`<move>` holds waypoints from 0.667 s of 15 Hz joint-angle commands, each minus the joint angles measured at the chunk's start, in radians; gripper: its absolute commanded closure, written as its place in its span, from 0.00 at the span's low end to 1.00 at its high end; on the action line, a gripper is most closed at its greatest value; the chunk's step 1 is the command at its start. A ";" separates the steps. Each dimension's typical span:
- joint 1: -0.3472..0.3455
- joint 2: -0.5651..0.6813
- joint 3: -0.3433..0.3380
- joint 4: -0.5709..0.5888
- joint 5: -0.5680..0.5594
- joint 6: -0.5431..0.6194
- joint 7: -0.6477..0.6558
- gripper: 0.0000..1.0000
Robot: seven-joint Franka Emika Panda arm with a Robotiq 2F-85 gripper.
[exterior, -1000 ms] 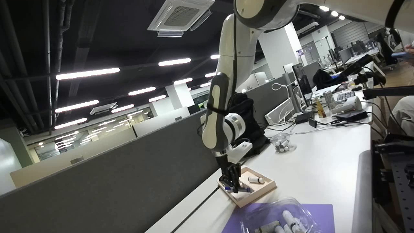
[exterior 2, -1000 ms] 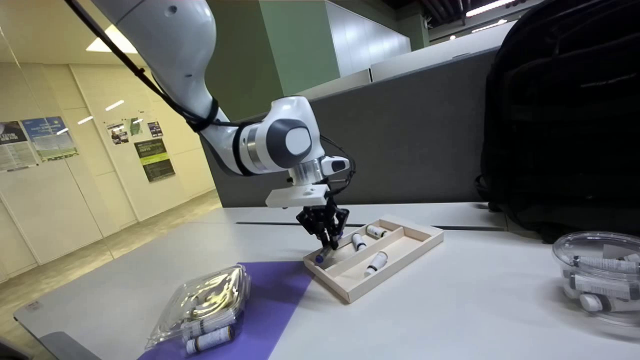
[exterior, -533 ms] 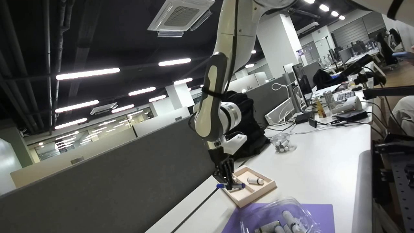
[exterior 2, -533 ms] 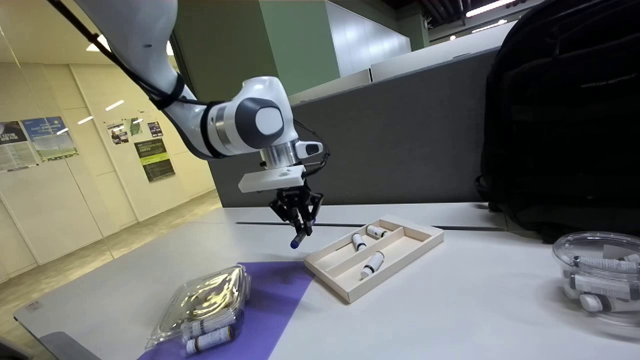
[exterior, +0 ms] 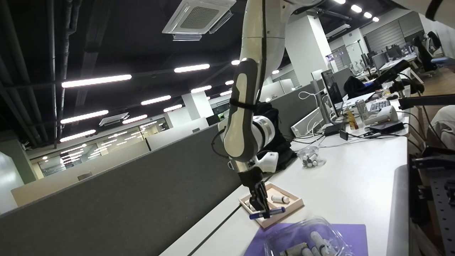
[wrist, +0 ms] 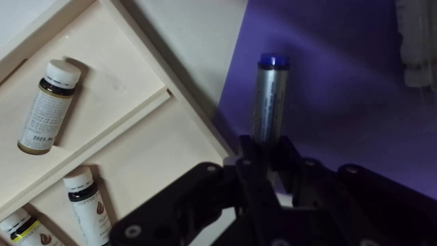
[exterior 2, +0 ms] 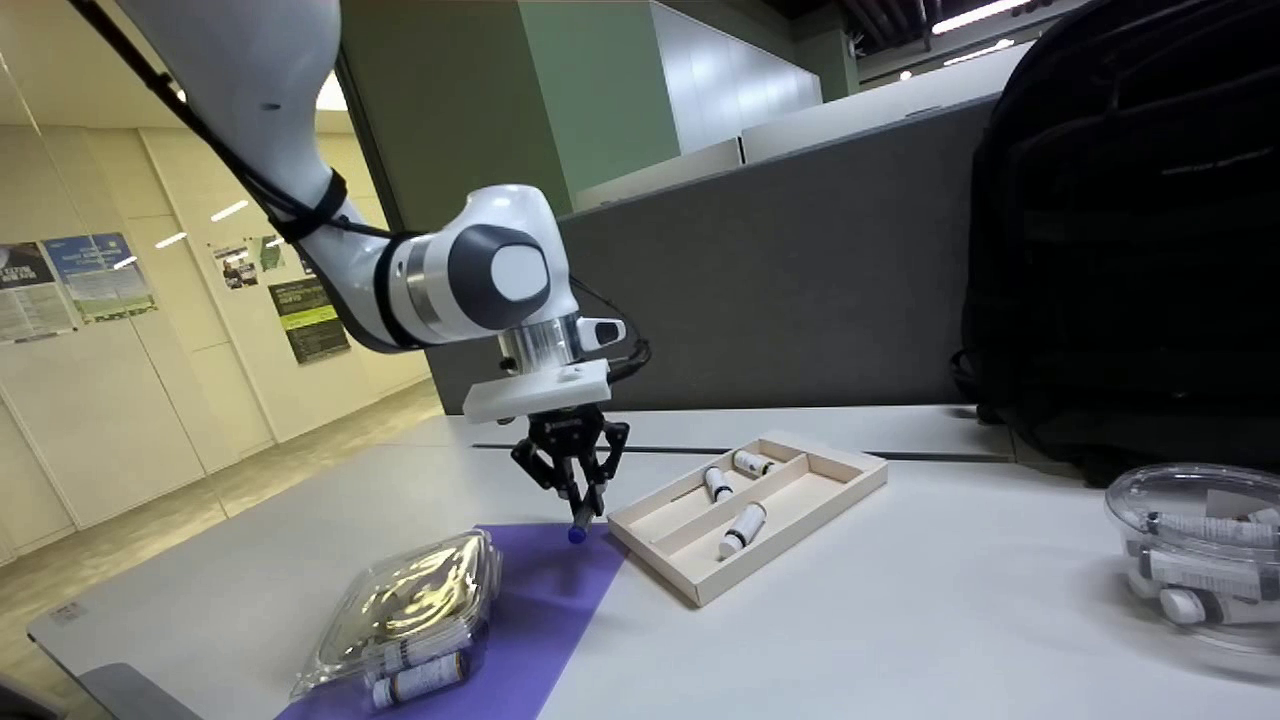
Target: Put the marker on the purple mat
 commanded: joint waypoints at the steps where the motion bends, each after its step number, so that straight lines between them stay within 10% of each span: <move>1: -0.014 0.010 0.007 -0.063 -0.051 0.095 -0.029 0.95; 4: -0.021 0.028 0.015 -0.087 -0.072 0.136 -0.048 0.95; 5: -0.014 0.036 0.006 -0.089 -0.086 0.134 -0.044 0.54; 10: -0.030 0.025 0.018 -0.084 -0.085 0.078 -0.048 0.27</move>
